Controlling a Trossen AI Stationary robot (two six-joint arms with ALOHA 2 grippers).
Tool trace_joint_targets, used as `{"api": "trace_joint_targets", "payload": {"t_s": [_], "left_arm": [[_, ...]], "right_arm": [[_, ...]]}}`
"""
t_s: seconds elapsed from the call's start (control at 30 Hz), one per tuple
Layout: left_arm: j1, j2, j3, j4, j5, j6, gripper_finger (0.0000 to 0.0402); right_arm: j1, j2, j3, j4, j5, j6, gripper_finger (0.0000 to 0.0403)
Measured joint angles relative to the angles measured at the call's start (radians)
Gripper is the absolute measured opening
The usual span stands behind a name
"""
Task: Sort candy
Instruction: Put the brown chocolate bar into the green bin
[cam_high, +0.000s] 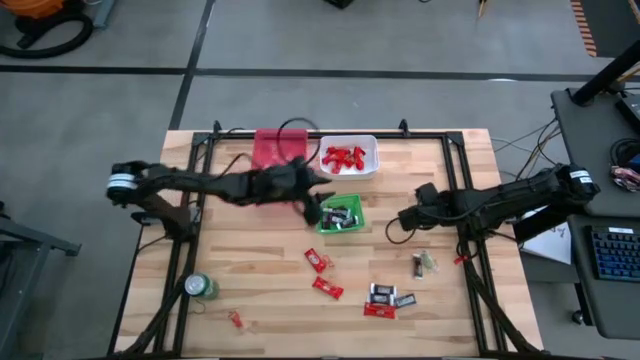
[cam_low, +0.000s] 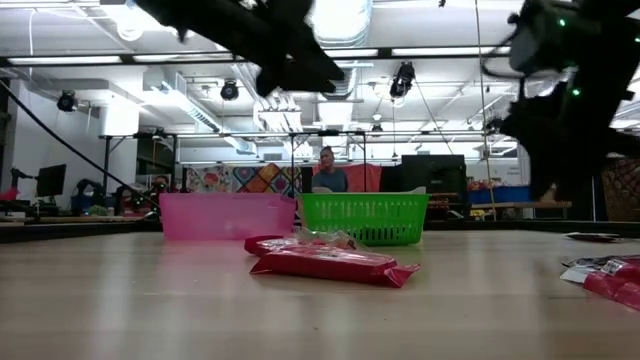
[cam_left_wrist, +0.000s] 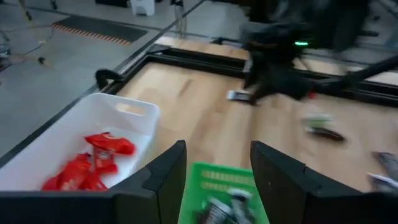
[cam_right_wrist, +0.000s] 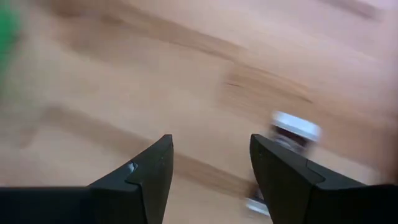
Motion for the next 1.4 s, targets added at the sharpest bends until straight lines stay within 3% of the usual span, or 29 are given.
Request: {"api": "trace_joint_targets", "payload": {"t_s": [0.13,0.3,0.43,0.83,0.97,1.23,1.4], "left_arm": [[-0.098,-0.116,-0.097,0.029,-0.130,-0.030,0.0161],[-0.210,-0.219,-0.186,0.054,-0.289,-0.039,0.0161],[-0.264,-0.275,-0.218,0.083,-0.360,-0.044,0.0161],[-0.290,-0.286,-0.207,0.090,-0.376,-0.012,0.0161],[-0.290,-0.283,-0.209,0.090,-0.376,-0.011,0.0161],[-0.291,-0.281,-0.209,0.091,-0.382,-0.019,0.0161],[-0.292,-0.280,-0.209,0.092,-0.382,-0.022,0.0161]], "right_arm": [[-0.001,0.020,-0.009,-0.095,0.012,0.163,0.0203],[-0.011,0.094,-0.010,-0.097,-0.015,0.205,0.0193],[-0.032,0.173,-0.010,-0.097,-0.026,0.223,0.0171],[-0.077,0.317,-0.005,-0.083,-0.022,0.201,0.0047],[-0.077,0.342,-0.005,-0.004,-0.012,0.144,0.0017],[-0.091,0.338,0.020,0.200,0.015,-0.032,0.0009],[-0.085,0.315,0.060,0.237,0.056,-0.131,0.0009]]}}
